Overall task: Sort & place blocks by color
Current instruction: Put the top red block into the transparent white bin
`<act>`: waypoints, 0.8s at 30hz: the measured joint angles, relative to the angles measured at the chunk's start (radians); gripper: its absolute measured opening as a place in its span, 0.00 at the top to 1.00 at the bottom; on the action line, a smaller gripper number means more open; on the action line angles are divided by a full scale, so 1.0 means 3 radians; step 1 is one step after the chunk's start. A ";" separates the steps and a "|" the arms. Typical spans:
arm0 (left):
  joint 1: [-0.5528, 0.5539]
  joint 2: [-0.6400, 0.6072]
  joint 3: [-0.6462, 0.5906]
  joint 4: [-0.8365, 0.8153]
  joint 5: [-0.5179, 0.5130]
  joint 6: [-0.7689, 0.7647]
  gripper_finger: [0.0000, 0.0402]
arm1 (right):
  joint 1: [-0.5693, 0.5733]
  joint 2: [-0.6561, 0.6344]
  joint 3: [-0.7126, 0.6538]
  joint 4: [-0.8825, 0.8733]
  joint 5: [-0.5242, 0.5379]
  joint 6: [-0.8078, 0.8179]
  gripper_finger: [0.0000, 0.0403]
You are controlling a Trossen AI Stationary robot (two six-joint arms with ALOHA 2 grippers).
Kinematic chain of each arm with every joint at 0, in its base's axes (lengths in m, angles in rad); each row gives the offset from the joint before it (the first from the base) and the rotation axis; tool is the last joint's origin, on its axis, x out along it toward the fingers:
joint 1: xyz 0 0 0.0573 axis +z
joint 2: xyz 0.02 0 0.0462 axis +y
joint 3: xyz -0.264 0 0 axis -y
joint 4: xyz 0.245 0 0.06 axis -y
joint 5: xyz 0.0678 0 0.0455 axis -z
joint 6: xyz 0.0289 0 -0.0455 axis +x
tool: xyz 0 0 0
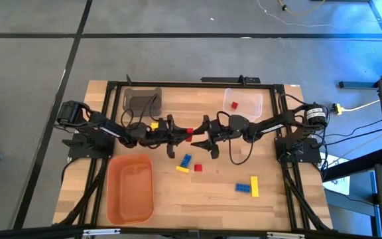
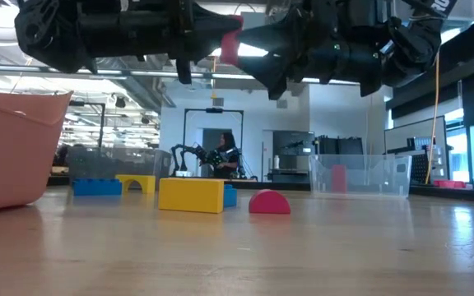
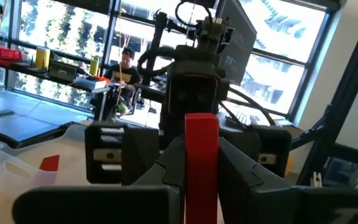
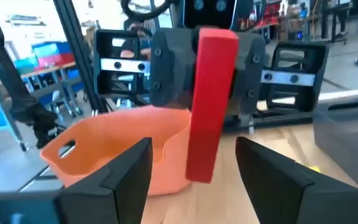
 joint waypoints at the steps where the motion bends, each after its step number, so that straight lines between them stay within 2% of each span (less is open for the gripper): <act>1: 0.0000 0.0003 0.0026 -0.0019 0.0001 0.0002 0.89 | 0.0015 0.0000 0.0000 0.0005 0.0000 0.0000 0.42; 9: -0.0034 0.0374 0.0244 0.0070 -0.0023 0.0004 0.89 | 0.0110 0.0006 0.0053 -0.0075 0.0011 0.0003 0.43; 14: -0.0019 0.0367 0.0245 0.0091 0.0004 0.0011 0.89 | 0.0119 0.0003 0.0067 -0.0142 0.0022 0.0005 0.50; 18: -0.0024 0.0356 0.0245 0.0062 0.0019 0.0085 0.89 | 0.0119 0.0003 0.0071 -0.0146 0.0066 0.0067 0.62; 23: -0.0024 0.0355 0.0245 0.0033 0.0011 0.0106 0.88 | 0.0115 0.0003 0.0071 -0.0190 0.0149 0.0089 0.86; 24: -0.0021 0.0355 0.0243 0.0028 0.0014 0.0110 0.87 | 0.0108 0.0003 0.0071 -0.0197 0.0144 0.0089 0.85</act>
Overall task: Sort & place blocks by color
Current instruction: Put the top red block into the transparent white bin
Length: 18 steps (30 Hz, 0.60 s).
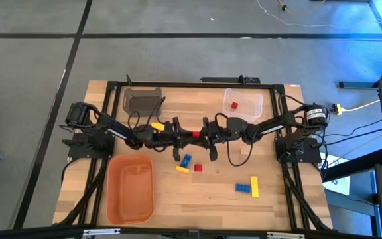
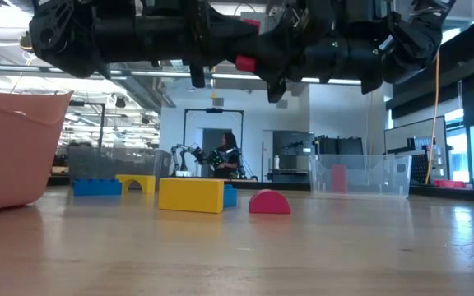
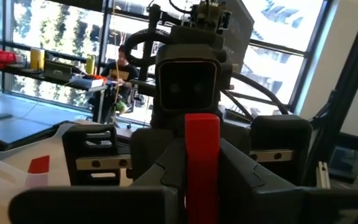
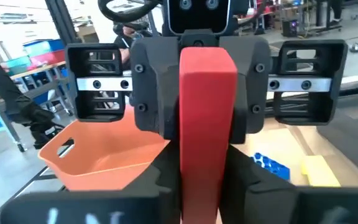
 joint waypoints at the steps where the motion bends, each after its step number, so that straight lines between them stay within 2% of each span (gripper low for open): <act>1: 0.0001 0.0000 0.0000 0.0001 0.0018 0.0022 0.85 | -0.0011 0.0000 0.0000 0.0000 -0.0009 -0.0001 0.85; 10: -0.0011 -0.0087 -0.0008 -0.0260 0.0074 0.0230 0.68 | -0.0049 -0.0088 -0.0001 -0.0307 -0.0087 -0.0024 0.85; 15: -0.0011 -0.0400 -0.0006 -0.0901 0.0054 0.0255 0.59 | -0.0075 -0.0358 -0.0004 -0.0771 -0.0038 -0.0204 0.85; 18: 0.0002 -0.0712 -0.0035 -0.1385 0.0048 0.0294 0.56 | -0.0073 -0.0562 -0.0048 -0.1080 0.0199 -0.0358 0.85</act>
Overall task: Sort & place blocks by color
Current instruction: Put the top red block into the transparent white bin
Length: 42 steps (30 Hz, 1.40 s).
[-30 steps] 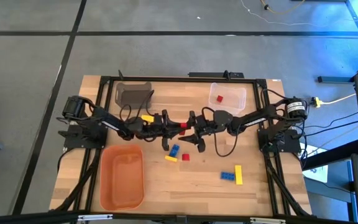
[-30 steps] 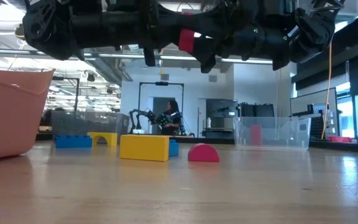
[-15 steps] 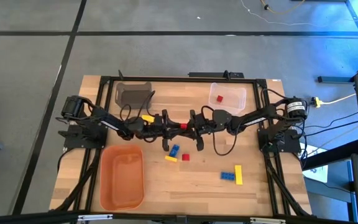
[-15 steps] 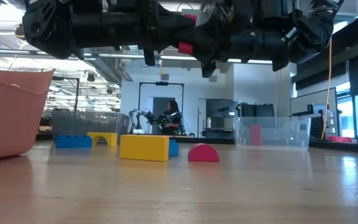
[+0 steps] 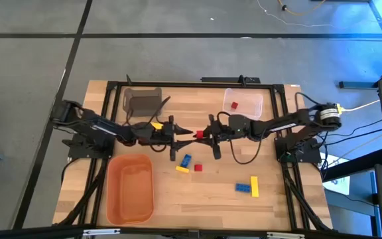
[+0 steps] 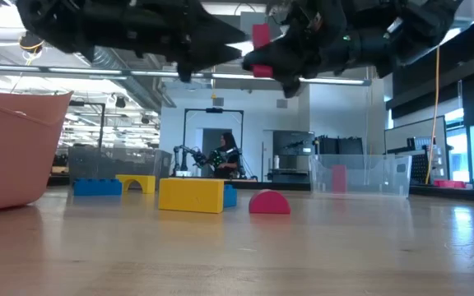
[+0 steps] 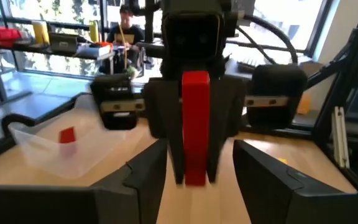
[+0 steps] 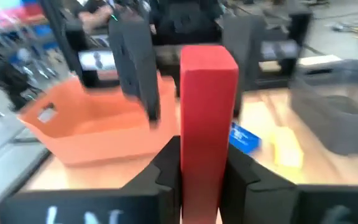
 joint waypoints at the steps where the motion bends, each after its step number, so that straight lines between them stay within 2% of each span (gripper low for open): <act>1: 0.0002 -0.0105 -0.0011 -0.0115 0.0000 0.0026 0.56 | 0.0000 -0.0072 -0.0059 -0.0025 0.0080 -0.0042 0.85; 3: 0.0001 -0.0352 -0.0106 -0.0319 -0.0026 0.0041 0.55 | 0.0000 -0.0235 -0.0239 0.0015 0.0225 -0.0090 0.85; 7: 0.0001 -0.0822 -0.0420 -0.0326 -0.0102 0.0116 0.55 | -0.0062 -0.0704 -0.0776 0.0245 0.0563 -0.0084 0.85; 10: 0.0001 -0.1192 -0.0720 -0.0191 -0.0188 0.0140 0.55 | -0.0142 -0.1103 -0.1184 0.0502 0.0713 -0.0076 0.85; 13: 0.0001 -0.1470 -0.0990 0.0024 -0.0239 0.0216 0.55 | -0.0209 -0.1449 -0.1475 0.0791 0.0717 -0.0011 0.85; 18: 0.0001 -0.1722 -0.1197 0.0100 -0.0240 0.0224 0.55 | -0.0229 -0.1761 -0.1624 0.0811 0.0717 0.0014 0.85; 26: 0.0001 -0.1735 -0.1199 0.0089 -0.0238 0.0219 0.55 | -0.0230 -0.1770 -0.1624 0.0770 0.0726 0.0083 0.85; 28: 0.0001 -0.1717 -0.1199 0.0089 -0.0240 0.0220 0.55 | -0.0228 -0.1771 -0.1602 0.0676 0.0928 0.0118 0.85; 31: 0.0001 -0.1714 -0.1199 0.0091 -0.0239 0.0218 0.55 | -0.0288 -0.1770 -0.1372 -0.0007 0.1524 0.0272 0.85; 36: 0.0001 -0.1714 -0.1199 0.0090 -0.0238 0.0213 0.55 | -0.0748 -0.1638 -0.0616 -0.2074 0.2133 0.0598 0.85; 39: 0.0001 -0.1714 -0.1199 0.0090 -0.0239 0.0211 0.55 | -0.1181 -0.1456 -0.0183 -0.3068 0.2199 0.0713 0.85; 42: 0.0001 -0.1714 -0.1199 0.0089 -0.0238 0.0211 0.55 | -0.1604 -0.1249 0.0093 -0.3647 0.1962 0.0710 0.85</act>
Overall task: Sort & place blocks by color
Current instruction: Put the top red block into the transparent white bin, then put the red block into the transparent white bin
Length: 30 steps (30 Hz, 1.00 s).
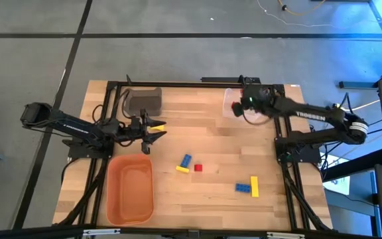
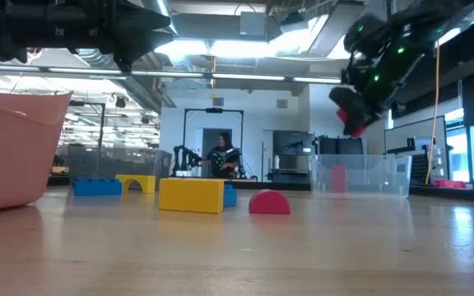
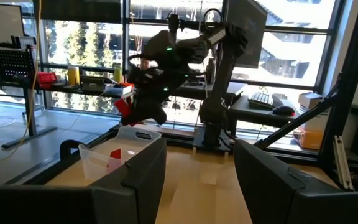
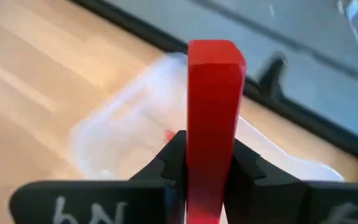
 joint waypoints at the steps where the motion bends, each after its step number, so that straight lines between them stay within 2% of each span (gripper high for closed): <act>1: 0.0000 0.0000 0.0000 0.0000 0.0000 0.0000 0.55 | -0.0122 0.0064 0.0051 -0.0089 -0.0112 -0.0004 0.85; 5: 0.0000 0.0000 0.0001 0.0000 0.0000 0.0006 0.55 | -0.0475 0.0331 0.0112 -0.0232 -0.0634 -0.0177 0.85; 10: 0.0000 0.0000 0.0001 0.0000 0.0000 0.0008 0.55 | -0.0692 0.0640 0.0114 -0.0250 -0.0710 -0.0193 0.85; 15: 0.0000 0.0000 0.0001 0.0000 0.0000 0.0005 0.55 | -0.0789 0.0835 0.0114 -0.0230 -0.0947 -0.0182 0.85; 23: 0.0000 0.0000 0.0001 -0.0003 -0.0001 0.0005 0.55 | -0.0805 0.0868 0.0114 -0.0227 -0.0999 -0.0254 0.70; 30: 0.0000 0.0000 0.0001 -0.0005 0.0000 0.0006 0.55 | -0.0806 0.0852 0.0115 -0.0203 -0.0997 -0.0418 0.68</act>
